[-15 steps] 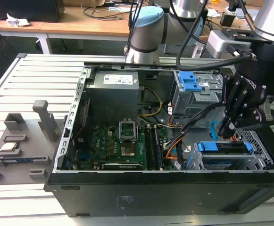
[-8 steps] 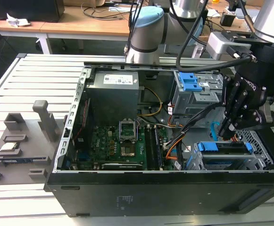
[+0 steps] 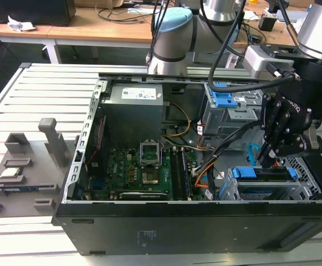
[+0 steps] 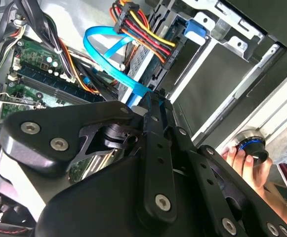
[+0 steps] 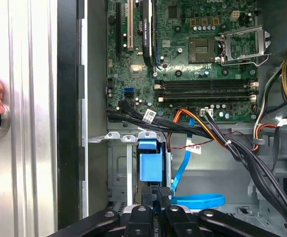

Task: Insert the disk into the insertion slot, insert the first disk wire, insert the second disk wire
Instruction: 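Insert the second disk wire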

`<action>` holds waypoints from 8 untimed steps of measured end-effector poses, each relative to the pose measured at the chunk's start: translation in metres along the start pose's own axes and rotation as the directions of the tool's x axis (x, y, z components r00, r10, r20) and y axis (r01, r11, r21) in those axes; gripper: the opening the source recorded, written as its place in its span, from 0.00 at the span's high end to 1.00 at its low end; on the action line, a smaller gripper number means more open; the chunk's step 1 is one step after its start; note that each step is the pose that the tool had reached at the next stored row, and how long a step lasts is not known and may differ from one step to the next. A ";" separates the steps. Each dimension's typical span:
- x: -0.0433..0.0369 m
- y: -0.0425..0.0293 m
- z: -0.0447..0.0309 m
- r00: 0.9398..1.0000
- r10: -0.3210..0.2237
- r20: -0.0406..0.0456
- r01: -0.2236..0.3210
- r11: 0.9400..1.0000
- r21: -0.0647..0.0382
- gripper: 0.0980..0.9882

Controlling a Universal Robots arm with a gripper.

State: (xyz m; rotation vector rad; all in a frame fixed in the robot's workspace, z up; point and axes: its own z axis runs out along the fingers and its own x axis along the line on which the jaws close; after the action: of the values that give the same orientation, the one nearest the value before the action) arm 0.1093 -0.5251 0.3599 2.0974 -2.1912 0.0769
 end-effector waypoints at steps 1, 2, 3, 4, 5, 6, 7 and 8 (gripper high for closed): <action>-0.0002 -0.0006 0.0010 1.000 0.000 0.000 0.000 1.000 0.000 0.93; -0.0004 -0.0013 0.0015 1.000 0.000 0.000 0.000 1.000 0.000 0.93; -0.0009 -0.0024 0.0020 1.000 0.000 0.000 0.000 1.000 0.000 0.93; -0.0014 -0.0033 0.0026 1.000 0.000 0.000 0.000 1.000 0.000 0.93; -0.0018 -0.0036 0.0033 1.000 0.000 0.001 0.000 1.000 0.000 0.93; -0.0018 -0.0037 0.0038 1.000 0.000 0.003 0.000 1.000 0.000 0.93; -0.0020 -0.0040 0.0045 1.000 0.000 0.006 0.000 1.000 0.000 0.93; -0.0021 -0.0040 0.0050 1.000 0.000 0.008 0.000 1.000 0.000 0.93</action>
State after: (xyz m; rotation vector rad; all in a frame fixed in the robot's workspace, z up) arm 0.1132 -0.5238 0.3545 2.1014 -2.1949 0.0685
